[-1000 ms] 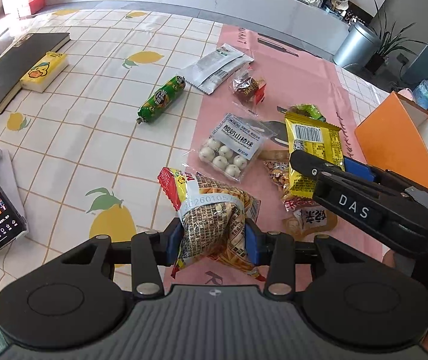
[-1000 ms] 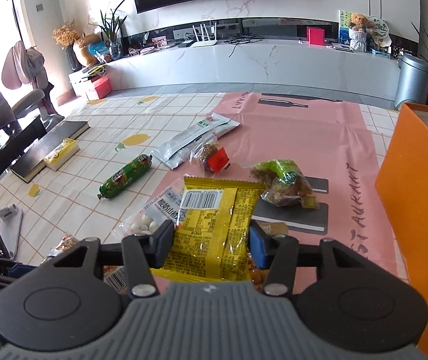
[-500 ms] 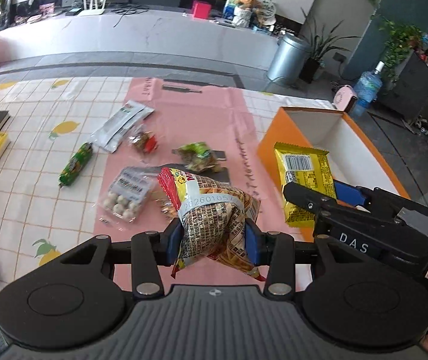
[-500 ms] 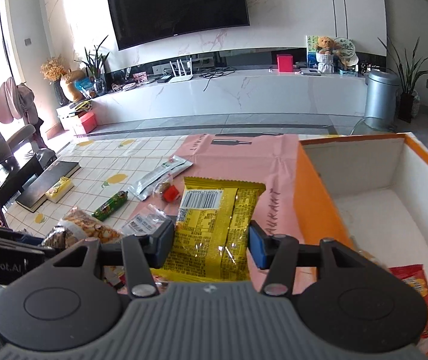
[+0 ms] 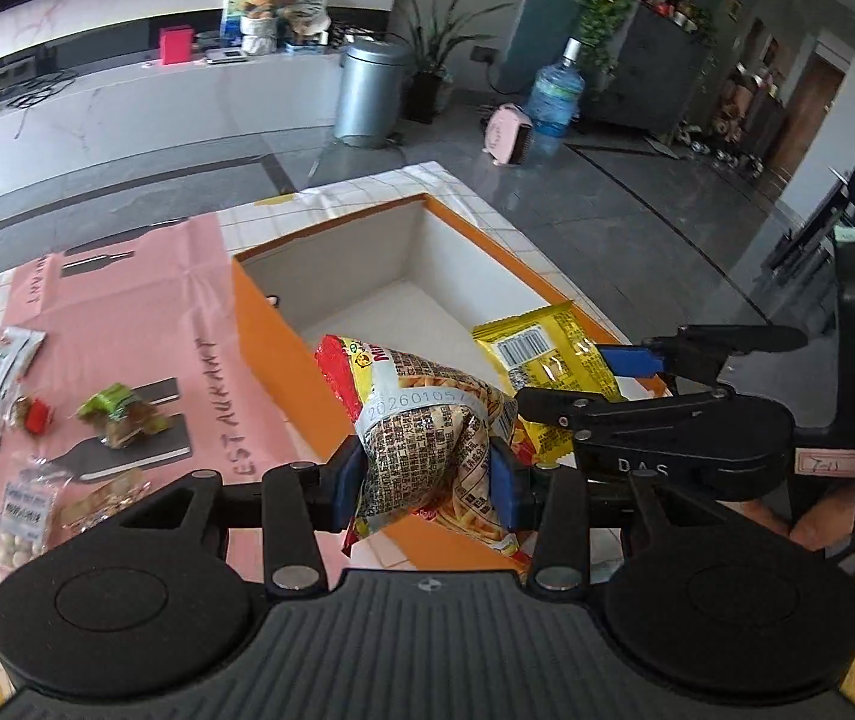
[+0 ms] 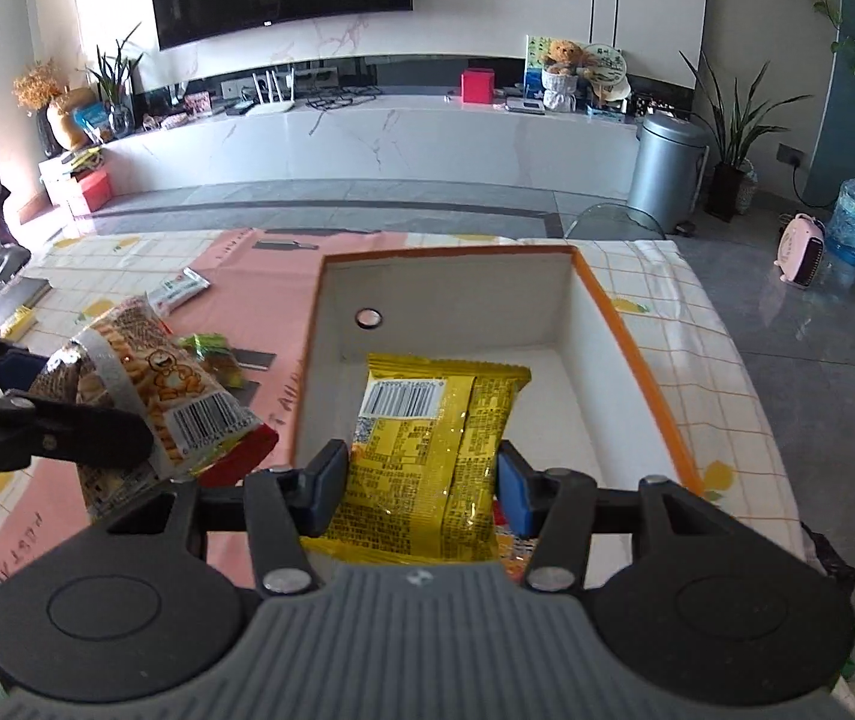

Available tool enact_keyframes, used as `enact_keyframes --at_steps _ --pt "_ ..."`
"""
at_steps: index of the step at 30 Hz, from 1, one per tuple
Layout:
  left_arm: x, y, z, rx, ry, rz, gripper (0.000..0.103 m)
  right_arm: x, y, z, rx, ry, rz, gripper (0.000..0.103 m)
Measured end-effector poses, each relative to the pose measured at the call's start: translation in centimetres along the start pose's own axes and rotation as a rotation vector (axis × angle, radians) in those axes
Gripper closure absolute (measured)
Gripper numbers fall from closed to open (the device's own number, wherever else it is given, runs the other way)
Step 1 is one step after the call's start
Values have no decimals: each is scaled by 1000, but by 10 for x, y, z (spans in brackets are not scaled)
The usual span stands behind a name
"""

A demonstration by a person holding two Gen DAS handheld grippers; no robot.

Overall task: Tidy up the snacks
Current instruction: 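Carry both bags into the orange box and open both tools to release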

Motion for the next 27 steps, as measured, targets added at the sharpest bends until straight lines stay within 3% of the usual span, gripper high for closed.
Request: enact_keyframes --at_steps 8,15,27 --pt "-66 15 -35 -180 -23 199 55 -39 -8 -45 71 30 192 53" --pt "-106 12 -38 -229 -31 368 55 -71 -14 -49 111 88 323 53" --pt "-143 7 -35 -287 -20 506 54 -104 -29 -34 234 33 529 52"
Point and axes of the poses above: each gripper's, at about its wrist camera, not at the fingertips, and x roughly against the way its jaws point, z to its left, y to its top, the point moved 5 cm from there along -x, roughly the way its jaws point, and after that the axes turned 4 degrees about -y, right-handed, at the moved point
